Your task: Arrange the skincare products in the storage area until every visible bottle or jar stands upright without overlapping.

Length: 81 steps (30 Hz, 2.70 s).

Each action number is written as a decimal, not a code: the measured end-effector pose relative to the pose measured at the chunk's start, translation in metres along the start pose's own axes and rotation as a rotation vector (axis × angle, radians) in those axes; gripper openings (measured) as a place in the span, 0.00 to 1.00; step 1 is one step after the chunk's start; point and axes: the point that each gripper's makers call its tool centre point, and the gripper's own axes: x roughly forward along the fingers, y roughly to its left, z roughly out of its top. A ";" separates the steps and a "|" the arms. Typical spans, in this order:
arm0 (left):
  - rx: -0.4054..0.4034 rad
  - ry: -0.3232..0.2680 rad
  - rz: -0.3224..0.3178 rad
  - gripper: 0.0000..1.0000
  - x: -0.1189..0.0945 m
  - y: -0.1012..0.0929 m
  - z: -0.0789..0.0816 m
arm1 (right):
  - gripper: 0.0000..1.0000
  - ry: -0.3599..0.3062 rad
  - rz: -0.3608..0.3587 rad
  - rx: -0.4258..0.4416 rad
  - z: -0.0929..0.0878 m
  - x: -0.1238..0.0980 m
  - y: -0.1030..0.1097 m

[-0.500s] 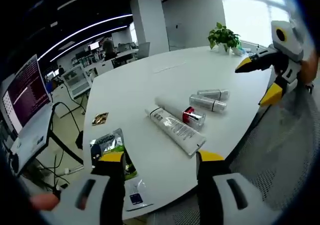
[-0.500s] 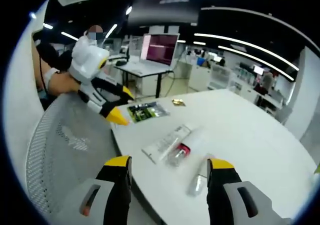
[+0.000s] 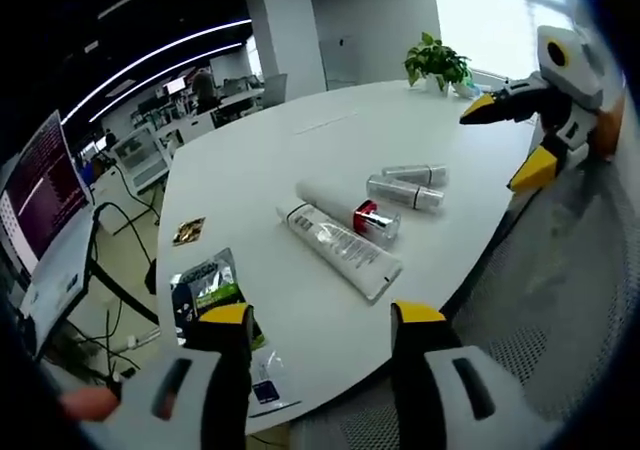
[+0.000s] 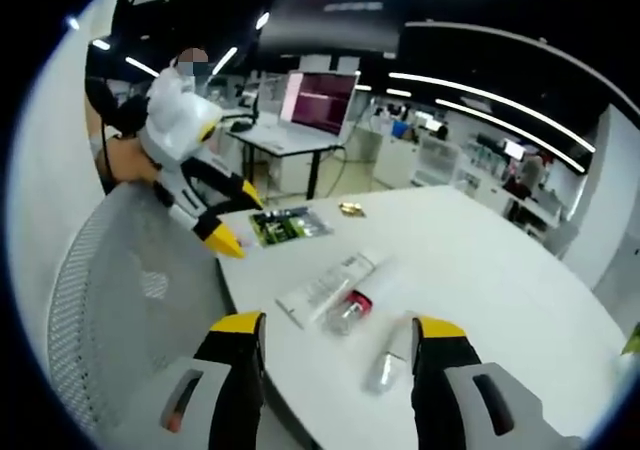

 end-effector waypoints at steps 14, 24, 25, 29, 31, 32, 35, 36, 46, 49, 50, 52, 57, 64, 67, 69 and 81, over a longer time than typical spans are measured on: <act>0.007 0.013 0.004 0.50 -0.001 0.000 -0.001 | 0.59 0.008 -0.014 0.001 -0.001 -0.001 -0.003; 0.006 0.008 0.031 0.49 -0.002 0.005 -0.001 | 0.58 0.030 -0.020 0.033 -0.004 -0.001 -0.009; 0.005 0.009 0.035 0.49 -0.002 0.006 -0.001 | 0.58 0.036 -0.020 0.042 -0.005 -0.001 -0.010; 0.004 0.021 0.038 0.49 -0.002 0.008 -0.005 | 0.58 0.044 -0.013 0.123 -0.003 0.002 -0.017; 0.003 0.023 0.037 0.49 -0.002 0.008 -0.005 | 0.57 0.045 -0.020 0.145 -0.002 0.005 -0.022; 0.001 0.027 0.039 0.48 -0.002 0.009 -0.005 | 0.56 0.047 -0.021 0.155 -0.002 0.007 -0.024; 0.000 0.040 0.042 0.45 -0.001 0.009 -0.008 | 0.57 0.058 -0.016 0.177 -0.001 0.017 -0.029; 0.001 0.046 0.042 0.45 -0.001 0.010 -0.009 | 0.57 0.062 -0.013 0.183 0.000 0.021 -0.030; -0.010 0.061 0.047 0.38 0.000 0.012 -0.012 | 0.53 0.131 0.140 0.225 0.026 0.110 -0.003; -0.011 0.062 0.046 0.33 -0.001 0.012 -0.013 | 0.51 0.240 0.148 0.278 0.011 0.140 0.003; -0.009 0.067 0.044 0.32 0.000 0.012 -0.013 | 0.52 0.272 0.146 0.294 0.006 0.147 0.003; -0.010 0.076 0.042 0.28 0.000 0.011 -0.015 | 0.53 0.323 0.153 0.352 -0.001 0.164 0.007; -0.018 0.074 0.040 0.27 -0.001 0.012 -0.015 | 0.54 0.344 0.154 0.438 0.000 0.189 0.012; -0.020 0.088 0.034 0.25 -0.001 0.011 -0.018 | 0.51 0.389 0.094 0.405 -0.004 0.203 0.003; -0.024 0.077 0.027 0.23 -0.001 0.010 -0.016 | 0.50 0.410 0.081 0.370 -0.007 0.210 0.003; -0.023 0.079 0.026 0.22 -0.001 0.010 -0.016 | 0.50 0.419 0.074 0.364 -0.007 0.214 0.004; -0.023 0.090 0.022 0.19 -0.001 0.009 -0.018 | 0.44 0.471 0.118 0.208 -0.018 0.224 0.027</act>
